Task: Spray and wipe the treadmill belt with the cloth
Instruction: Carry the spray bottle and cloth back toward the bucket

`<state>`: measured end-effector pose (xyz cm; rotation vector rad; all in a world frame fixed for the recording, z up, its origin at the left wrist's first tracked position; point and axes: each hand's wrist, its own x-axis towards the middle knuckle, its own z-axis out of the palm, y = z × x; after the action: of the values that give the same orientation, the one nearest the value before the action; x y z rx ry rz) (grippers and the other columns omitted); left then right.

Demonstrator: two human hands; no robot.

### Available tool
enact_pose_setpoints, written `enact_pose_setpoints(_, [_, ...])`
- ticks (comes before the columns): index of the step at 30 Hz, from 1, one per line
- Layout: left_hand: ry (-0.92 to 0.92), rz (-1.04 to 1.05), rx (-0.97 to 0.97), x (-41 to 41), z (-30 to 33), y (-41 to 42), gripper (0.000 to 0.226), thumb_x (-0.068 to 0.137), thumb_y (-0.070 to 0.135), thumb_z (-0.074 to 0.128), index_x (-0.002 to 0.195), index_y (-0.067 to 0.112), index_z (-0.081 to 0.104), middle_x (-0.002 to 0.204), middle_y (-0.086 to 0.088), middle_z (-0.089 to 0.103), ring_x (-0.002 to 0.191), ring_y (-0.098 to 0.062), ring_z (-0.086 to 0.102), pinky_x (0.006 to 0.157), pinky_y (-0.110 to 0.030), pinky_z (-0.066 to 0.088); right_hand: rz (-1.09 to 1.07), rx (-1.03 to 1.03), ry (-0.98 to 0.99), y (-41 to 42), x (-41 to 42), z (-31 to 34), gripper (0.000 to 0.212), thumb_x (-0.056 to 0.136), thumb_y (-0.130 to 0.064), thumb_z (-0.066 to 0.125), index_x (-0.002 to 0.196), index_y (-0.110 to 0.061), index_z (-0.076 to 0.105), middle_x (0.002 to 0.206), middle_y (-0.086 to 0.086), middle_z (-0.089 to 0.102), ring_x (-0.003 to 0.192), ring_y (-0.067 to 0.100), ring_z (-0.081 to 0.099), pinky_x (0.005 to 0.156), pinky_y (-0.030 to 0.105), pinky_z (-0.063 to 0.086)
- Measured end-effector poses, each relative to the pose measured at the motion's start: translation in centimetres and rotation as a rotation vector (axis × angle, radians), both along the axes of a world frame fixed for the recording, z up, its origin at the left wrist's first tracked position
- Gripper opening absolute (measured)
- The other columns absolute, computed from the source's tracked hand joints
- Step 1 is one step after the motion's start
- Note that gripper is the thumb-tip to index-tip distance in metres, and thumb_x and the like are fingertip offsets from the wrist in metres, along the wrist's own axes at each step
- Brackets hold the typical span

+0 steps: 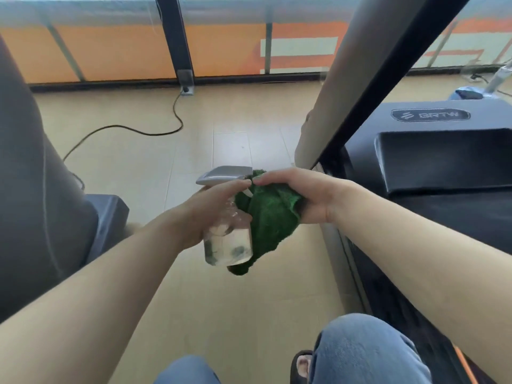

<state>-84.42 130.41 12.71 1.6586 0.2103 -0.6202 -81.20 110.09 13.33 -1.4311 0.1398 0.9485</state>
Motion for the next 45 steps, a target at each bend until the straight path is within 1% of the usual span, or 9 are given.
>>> enact_pose_setpoints(8, [0.057,0.360,0.072,3.3,2.8,3.6,0.043,0.090,0.030,0.081,0.127,0.016,0.065,0.120,-0.015,0.076,0.098,-0.032,0.077,0.080,-0.039,0.064,-0.181,-0.063,0.112,2.9,5.0,1.5,0.038,0.090,-0.012,0.070,0.127,-0.008,0.063,0.113,0.012,0.074,0.104,0.025,0.072,0.092,0.034,0.058])
enact_pose_setpoints(14, [0.127,0.495,0.087,4.2,6.0,5.4,0.049,0.080,0.039,0.084,0.121,0.017,0.069,0.116,-0.013,0.076,0.100,-0.033,0.079,0.091,-0.046,0.064,-0.099,-0.223,0.157,5.8,5.5,3.6,0.033,0.096,-0.021,0.066,0.126,-0.008,0.060,0.122,0.009,0.069,0.100,0.021,0.071,0.064,0.029,0.059])
enact_pose_setpoints(19, [0.181,0.520,0.153,5.1,8.8,6.7,0.057,0.066,0.045,0.082,0.115,0.019,0.068,0.117,-0.018,0.077,0.105,-0.041,0.078,0.098,-0.057,0.062,-0.001,-0.028,0.230,6.2,7.1,6.9,0.027,0.097,-0.022,0.065,0.122,-0.016,0.063,0.114,0.008,0.074,0.103,0.023,0.073,0.096,0.041,0.055])
enact_pose_setpoints(24, [0.166,0.452,0.252,7.5,11.0,7.4,0.028,0.092,0.049,0.077,0.100,0.026,0.063,0.112,-0.011,0.072,0.099,-0.028,0.075,0.087,-0.040,0.061,0.191,-0.291,-0.082,6.5,9.2,7.4,0.079,0.068,-0.012,0.087,0.132,-0.044,0.051,0.140,0.011,0.045,0.125,0.030,0.050,0.109,0.043,0.042])
enact_pose_setpoints(28, [0.223,0.444,0.261,9.9,11.6,7.4,0.041,0.089,0.062,0.075,0.108,0.029,0.060,0.114,-0.007,0.068,0.107,-0.029,0.073,0.098,-0.045,0.058,0.422,-0.503,-0.413,6.3,10.9,7.9,0.067,0.073,-0.027,0.086,0.127,-0.044,0.051,0.136,0.002,0.034,0.120,0.026,0.041,0.098,0.037,0.045])
enact_pose_setpoints(31, [0.243,0.398,0.319,11.9,12.0,7.1,0.052,0.091,0.063,0.071,0.121,0.023,0.058,0.109,-0.006,0.066,0.100,-0.024,0.068,0.085,-0.039,0.055,0.534,-0.605,-0.563,6.2,12.5,7.7,0.036,0.080,-0.027,0.082,0.111,-0.027,0.064,0.130,-0.002,0.037,0.112,0.023,0.047,0.090,0.036,0.054])
enact_pose_setpoints(36, [0.202,0.246,0.427,15.7,12.1,6.4,0.029,0.092,0.061,0.070,0.095,0.035,0.058,0.110,0.000,0.068,0.104,-0.023,0.067,0.102,-0.046,0.055,0.446,-0.789,-0.778,6.5,16.9,7.3,0.011,0.093,-0.030,0.062,0.087,-0.020,0.062,0.110,-0.002,0.056,0.099,0.021,0.051,0.084,0.035,0.047])
enact_pose_setpoints(41, [0.185,0.078,0.525,20.7,11.1,7.1,0.020,0.096,0.049,0.069,0.090,0.031,0.064,0.107,-0.009,0.071,0.106,-0.028,0.068,0.099,-0.051,0.058,0.269,-0.585,-0.423,6.8,22.0,7.0,0.021,0.088,-0.030,0.064,0.076,-0.014,0.059,0.077,0.004,0.060,0.071,0.018,0.060,0.051,0.026,0.048])
enact_pose_setpoints(45, [0.219,0.029,0.534,26.0,10.1,8.5,0.039,0.081,0.055,0.074,0.095,0.019,0.073,0.104,-0.011,0.076,0.097,-0.029,0.071,0.086,-0.046,0.058,0.092,-0.477,-0.237,6.7,27.6,7.0,0.014,0.088,-0.026,0.064,0.086,-0.012,0.067,0.086,0.009,0.069,0.082,0.024,0.067,0.072,0.037,0.057])
